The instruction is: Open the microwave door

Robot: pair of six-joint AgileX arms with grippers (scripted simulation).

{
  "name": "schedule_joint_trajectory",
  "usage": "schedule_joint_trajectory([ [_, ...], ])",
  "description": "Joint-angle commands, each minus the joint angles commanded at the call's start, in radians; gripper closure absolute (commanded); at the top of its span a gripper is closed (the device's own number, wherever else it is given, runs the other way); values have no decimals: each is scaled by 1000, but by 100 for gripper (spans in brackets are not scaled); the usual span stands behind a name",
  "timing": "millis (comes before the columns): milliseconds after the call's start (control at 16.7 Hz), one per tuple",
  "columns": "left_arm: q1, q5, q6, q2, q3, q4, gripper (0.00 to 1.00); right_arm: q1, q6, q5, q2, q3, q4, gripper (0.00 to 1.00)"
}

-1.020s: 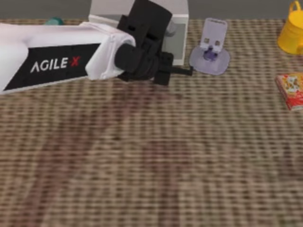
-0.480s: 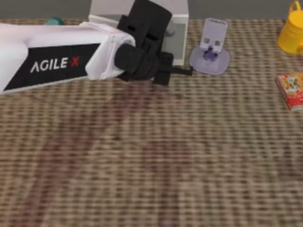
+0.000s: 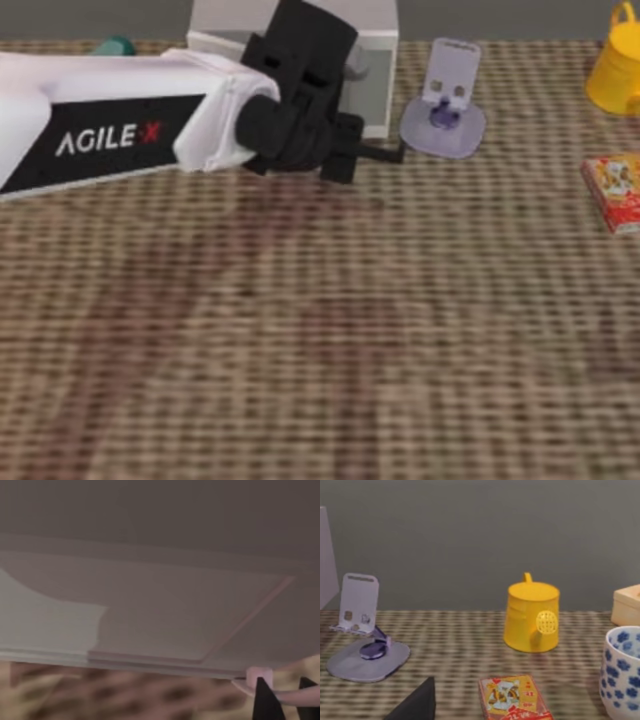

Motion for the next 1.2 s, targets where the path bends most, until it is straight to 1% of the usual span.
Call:
schedule_joint_trajectory([
  [120, 7, 9, 17, -9, -17, 6, 100, 0, 0, 0, 0, 0, 0, 0],
  [1200, 7, 10, 18, -9, -18, 7, 100, 0, 0, 0, 0, 0, 0, 0],
])
